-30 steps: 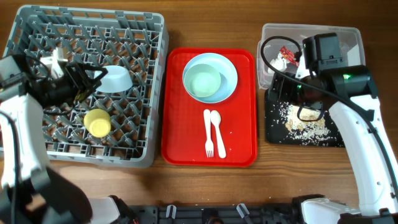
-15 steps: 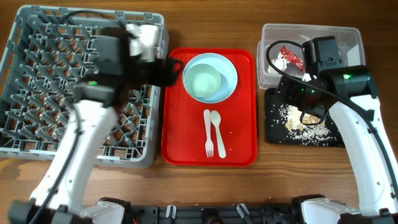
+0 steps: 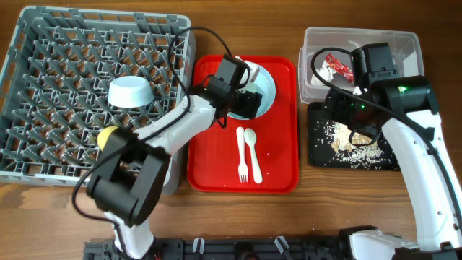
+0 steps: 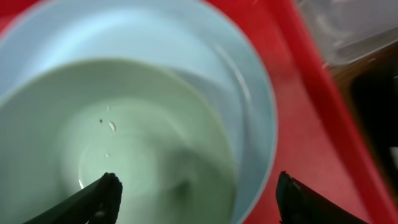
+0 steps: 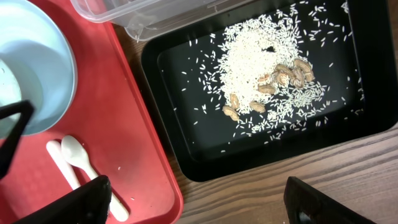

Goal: Sort waste into correct bins and load items into the dishwasher rack
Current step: 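Grasp the green saucer with the left gripper and place it in the rack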

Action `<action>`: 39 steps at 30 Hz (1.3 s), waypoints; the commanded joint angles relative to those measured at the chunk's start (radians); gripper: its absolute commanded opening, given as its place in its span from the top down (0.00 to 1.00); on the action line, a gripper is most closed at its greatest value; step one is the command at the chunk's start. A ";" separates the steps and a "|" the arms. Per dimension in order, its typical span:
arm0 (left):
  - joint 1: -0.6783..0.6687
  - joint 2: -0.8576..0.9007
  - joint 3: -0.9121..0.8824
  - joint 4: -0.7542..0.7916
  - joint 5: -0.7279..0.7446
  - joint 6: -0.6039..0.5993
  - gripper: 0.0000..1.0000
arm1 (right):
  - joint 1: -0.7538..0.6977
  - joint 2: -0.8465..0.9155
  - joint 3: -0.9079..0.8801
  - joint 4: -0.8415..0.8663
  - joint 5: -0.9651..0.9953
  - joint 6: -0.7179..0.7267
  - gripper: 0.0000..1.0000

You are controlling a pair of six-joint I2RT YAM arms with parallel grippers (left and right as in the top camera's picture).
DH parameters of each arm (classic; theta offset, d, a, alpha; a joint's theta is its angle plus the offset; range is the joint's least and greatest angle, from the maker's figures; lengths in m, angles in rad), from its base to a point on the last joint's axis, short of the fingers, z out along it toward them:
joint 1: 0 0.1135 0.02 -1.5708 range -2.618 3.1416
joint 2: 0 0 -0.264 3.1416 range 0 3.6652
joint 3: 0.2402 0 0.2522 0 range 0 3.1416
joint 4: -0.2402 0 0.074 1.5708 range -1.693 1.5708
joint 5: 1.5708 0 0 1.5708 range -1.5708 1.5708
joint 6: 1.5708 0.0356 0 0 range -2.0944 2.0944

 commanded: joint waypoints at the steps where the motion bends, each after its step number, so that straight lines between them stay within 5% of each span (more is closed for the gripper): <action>1: 0.000 0.058 0.006 0.001 -0.016 0.012 0.28 | -0.003 -0.003 -0.001 -0.003 0.013 0.014 0.10; 3: 0.000 0.069 0.006 -0.001 -0.016 0.012 0.36 | -0.002 -0.003 -0.001 -0.002 0.005 0.014 0.10; 8: 0.000 0.056 0.010 0.015 -0.015 0.011 0.83 | -0.002 -0.003 -0.001 -0.005 0.002 0.013 0.11; 10: 0.000 0.037 0.016 0.022 -0.002 0.011 0.94 | -0.003 -0.003 -0.001 -0.005 0.002 0.013 0.11; 23: 0.068 -0.274 0.029 0.029 0.046 -0.035 0.96 | -0.003 -0.003 -0.001 -0.005 0.002 0.010 0.11; 32: 0.490 -0.316 0.029 0.154 0.687 -0.192 0.96 | -0.002 -0.003 -0.001 -0.005 0.002 -0.001 0.11; 39: 0.685 -0.185 0.029 0.351 0.892 -0.385 0.96 | -0.002 -0.003 -0.001 -0.005 0.002 -0.002 0.11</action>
